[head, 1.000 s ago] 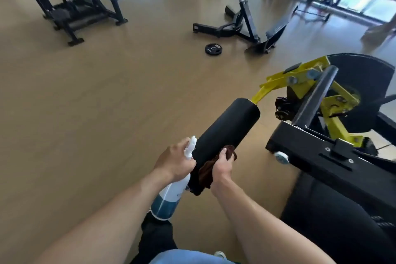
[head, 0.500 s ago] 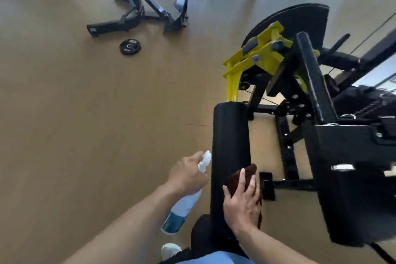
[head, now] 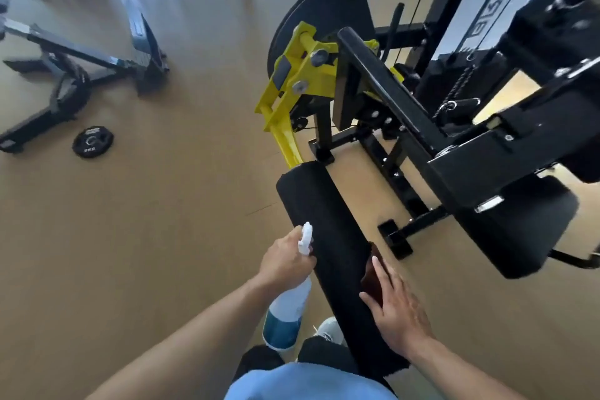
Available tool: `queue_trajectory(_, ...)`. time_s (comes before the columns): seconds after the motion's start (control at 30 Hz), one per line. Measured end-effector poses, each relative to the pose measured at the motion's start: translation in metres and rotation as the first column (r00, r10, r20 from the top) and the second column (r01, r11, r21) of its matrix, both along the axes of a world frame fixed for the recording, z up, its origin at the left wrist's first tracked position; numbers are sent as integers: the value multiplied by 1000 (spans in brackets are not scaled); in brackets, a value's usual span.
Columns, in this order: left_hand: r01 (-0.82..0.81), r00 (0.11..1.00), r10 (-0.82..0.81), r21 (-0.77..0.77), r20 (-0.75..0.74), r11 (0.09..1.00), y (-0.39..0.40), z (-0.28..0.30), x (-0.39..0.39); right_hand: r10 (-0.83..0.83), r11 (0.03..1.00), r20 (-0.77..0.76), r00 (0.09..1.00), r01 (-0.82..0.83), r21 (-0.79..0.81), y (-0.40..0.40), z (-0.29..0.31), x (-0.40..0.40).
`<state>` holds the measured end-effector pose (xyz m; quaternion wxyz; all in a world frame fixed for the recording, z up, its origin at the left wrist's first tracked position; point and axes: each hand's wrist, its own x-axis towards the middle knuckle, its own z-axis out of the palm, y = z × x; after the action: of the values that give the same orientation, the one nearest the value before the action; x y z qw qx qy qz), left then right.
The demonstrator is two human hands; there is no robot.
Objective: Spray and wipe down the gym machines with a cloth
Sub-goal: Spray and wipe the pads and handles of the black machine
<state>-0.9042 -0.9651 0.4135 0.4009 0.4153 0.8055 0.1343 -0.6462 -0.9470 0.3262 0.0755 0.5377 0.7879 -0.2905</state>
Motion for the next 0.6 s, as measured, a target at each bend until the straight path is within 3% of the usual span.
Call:
queue_trajectory(0.17,98,995,-98,-40,4,994,6,-6,-12,-93,995,68,993,95,-23,-6,10,-8)
queue_trajectory(0.4,235,971,-236,27,38,972,16,-15,-43,-304,950,117,946,310,-38,-22,27,-26)
queue_trajectory(0.6,369,921,-370,29,123,929,19,-20,-75,-677,734,-48,735,678,28,-40,68,-80)
